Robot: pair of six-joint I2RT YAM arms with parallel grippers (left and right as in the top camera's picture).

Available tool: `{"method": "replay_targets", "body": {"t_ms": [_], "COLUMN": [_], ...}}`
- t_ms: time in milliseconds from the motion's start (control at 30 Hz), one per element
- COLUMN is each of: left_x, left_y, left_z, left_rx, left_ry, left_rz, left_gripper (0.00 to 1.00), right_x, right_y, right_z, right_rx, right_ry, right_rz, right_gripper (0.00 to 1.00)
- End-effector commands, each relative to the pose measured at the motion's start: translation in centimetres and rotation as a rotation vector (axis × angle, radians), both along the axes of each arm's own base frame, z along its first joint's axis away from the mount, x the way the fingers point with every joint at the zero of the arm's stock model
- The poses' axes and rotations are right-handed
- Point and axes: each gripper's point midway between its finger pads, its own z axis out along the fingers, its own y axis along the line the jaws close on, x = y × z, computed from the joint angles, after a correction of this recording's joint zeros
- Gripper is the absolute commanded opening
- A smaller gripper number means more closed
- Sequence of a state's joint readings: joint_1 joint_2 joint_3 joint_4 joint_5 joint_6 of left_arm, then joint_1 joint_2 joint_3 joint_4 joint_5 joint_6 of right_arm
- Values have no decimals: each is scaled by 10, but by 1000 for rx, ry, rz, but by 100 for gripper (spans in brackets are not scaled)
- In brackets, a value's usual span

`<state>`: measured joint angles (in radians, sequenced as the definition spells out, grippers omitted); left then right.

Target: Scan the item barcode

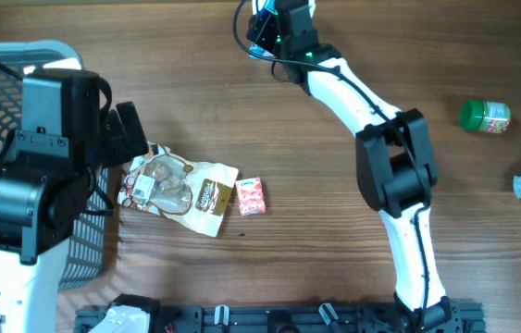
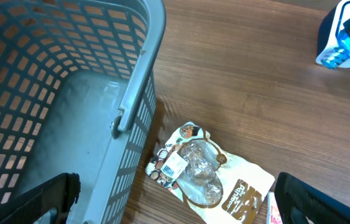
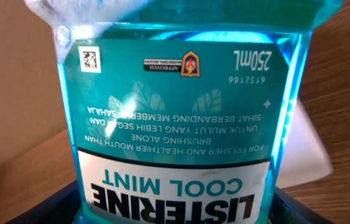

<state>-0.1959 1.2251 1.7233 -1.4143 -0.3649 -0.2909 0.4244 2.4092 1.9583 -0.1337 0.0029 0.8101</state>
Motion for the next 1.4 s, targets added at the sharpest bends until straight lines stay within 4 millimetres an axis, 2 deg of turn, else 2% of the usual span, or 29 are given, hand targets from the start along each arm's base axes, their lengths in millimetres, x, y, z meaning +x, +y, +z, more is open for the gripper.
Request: {"method": "replay_targets", "body": {"t_ms": [0,100,167,233,400,667,733,833,1000,1133,1233,1367], "left_x": [0,0,0,0,0,0,0,0,0,0,0,0], "left_y": [-1,-1,-1,-1,-1,-1,-1,-1,-1,-1,-1,-1], "left_z": [-2,-2,-2,-2,-2,-2,-2,-2,-2,-2,-2,-2], "left_rx": [-13,-13,-13,-13,-13,-13,-13,-13,-13,-13,-13,-13], "left_ry": [4,4,4,4,4,4,4,4,4,4,4,4], "left_rz": [-1,-1,-1,-1,-1,-1,-1,-1,-1,-1,-1,-1], "left_gripper": [100,100,100,100,100,100,100,100,100,100,100,100], "right_x": [1,-7,-7,-8,-1,3,4,13,15,16,13,7], "right_y": [11,6,6,3,-1,-4,-5,3,5,1,-5,-6], "right_z": [19,5,4,8,34,23,24,34,11,10,3,4], "right_rx": [41,16,15,21,39,174,204,221,201,181,145,70], "right_ry": [-8,56,60,85,66,131,138,73,92,86,114,129], "right_rz": [-15,-28,-29,-50,-101,-214,-239,-187,-172,-170,-167,-118], "right_gripper": [52,53,53,52,50,48,48,47,47,47,47,46]}}
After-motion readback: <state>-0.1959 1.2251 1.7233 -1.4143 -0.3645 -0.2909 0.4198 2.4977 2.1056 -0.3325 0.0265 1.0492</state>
